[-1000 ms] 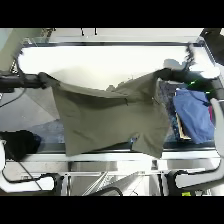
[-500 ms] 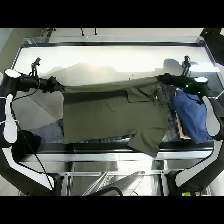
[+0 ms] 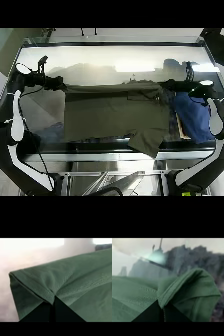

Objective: Fold the shirts.

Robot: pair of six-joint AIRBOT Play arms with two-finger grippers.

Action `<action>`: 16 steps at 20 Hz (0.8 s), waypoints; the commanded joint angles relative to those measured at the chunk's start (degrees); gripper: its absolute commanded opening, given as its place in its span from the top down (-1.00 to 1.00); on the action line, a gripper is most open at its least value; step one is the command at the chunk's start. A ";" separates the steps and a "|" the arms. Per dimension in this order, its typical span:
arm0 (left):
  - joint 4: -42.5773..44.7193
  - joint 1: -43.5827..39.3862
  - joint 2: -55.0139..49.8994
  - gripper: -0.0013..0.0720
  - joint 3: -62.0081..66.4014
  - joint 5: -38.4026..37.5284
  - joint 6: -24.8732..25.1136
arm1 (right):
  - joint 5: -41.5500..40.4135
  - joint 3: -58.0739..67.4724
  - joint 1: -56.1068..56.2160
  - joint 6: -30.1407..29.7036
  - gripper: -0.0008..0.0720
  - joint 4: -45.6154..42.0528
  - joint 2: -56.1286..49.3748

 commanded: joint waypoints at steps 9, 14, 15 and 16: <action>6.29 -3.72 0.00 0.92 -5.27 6.69 0.26 | 0.35 -2.93 0.85 -0.22 0.40 -4.66 -2.14; 6.47 -3.56 0.00 -0.63 1.20 -5.73 -1.36 | 1.73 -2.91 -0.15 5.64 0.23 -6.23 1.36; 6.47 -3.32 0.00 -0.81 2.54 -8.15 -3.54 | 2.54 -2.93 -0.63 7.13 0.23 -6.71 2.60; 6.47 -2.93 0.00 -0.80 3.43 -10.25 -5.42 | 3.78 -2.93 -1.18 8.74 0.23 -7.15 3.96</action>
